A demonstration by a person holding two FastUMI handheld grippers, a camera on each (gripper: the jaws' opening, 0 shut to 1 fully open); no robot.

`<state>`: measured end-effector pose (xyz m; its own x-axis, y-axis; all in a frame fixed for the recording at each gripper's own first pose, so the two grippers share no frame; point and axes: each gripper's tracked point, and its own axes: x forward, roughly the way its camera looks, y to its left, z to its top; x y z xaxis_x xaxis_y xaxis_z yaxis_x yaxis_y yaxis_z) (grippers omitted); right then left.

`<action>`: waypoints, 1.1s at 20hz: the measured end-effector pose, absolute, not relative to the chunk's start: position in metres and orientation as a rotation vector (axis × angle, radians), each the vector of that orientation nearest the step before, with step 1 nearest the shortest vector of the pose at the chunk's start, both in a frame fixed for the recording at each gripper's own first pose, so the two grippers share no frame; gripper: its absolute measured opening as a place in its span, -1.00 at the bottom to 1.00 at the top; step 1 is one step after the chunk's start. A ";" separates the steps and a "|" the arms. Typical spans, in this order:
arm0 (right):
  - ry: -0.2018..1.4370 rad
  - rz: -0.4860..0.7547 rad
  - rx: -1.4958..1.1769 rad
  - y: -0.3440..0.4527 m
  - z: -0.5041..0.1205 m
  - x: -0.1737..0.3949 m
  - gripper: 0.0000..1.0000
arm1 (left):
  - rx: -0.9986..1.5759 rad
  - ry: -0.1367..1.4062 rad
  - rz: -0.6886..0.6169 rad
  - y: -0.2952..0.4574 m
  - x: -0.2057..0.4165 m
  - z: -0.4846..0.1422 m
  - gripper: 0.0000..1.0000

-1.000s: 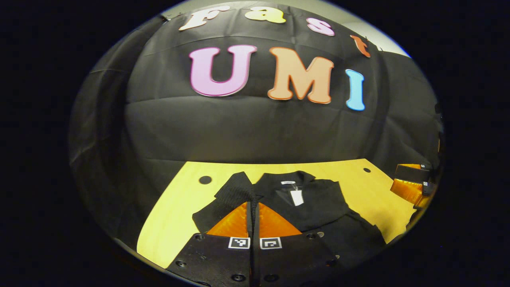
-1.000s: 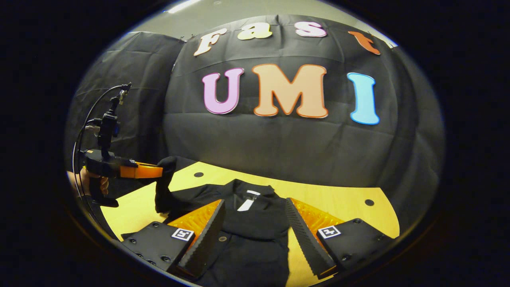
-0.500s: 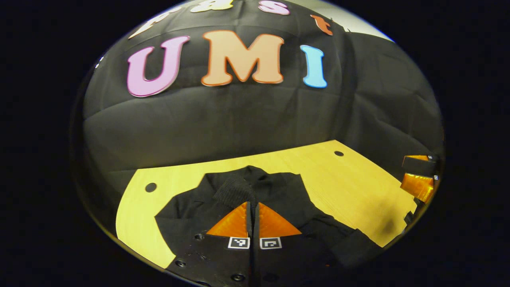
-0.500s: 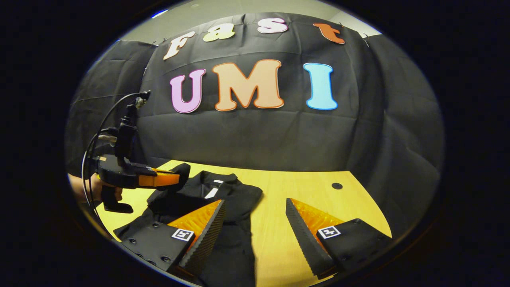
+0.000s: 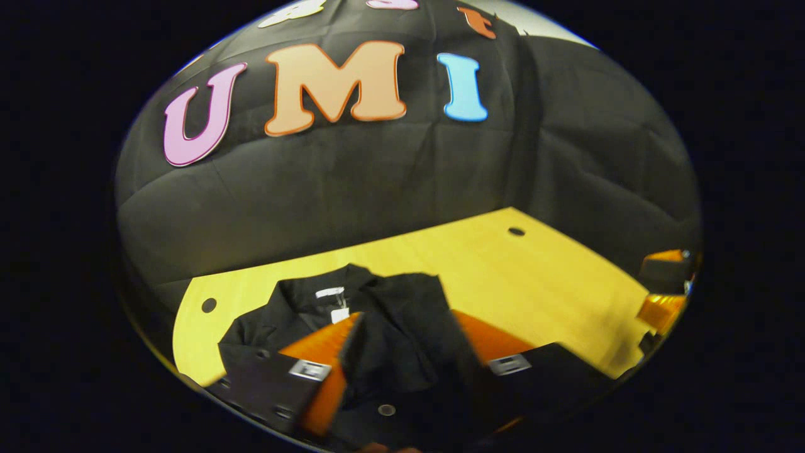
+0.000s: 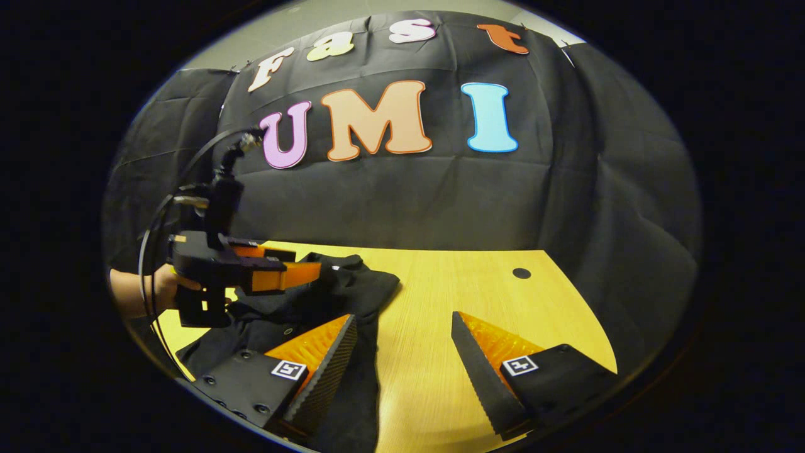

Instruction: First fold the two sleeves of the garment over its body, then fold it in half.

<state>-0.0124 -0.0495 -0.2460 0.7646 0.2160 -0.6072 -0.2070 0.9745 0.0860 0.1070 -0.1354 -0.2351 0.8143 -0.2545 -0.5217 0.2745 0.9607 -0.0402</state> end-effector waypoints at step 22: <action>0.841 0.273 -0.008 -0.005 -0.307 -0.171 0.93 | -0.009 0.669 0.129 0.076 -0.181 -0.265 0.88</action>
<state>-0.1708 -0.0046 -0.3070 0.6341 0.2357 -0.7364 -0.2423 0.9650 0.1003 -0.1809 0.0759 -0.2646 0.7770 0.1161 -0.6187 -0.1217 0.9920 0.0333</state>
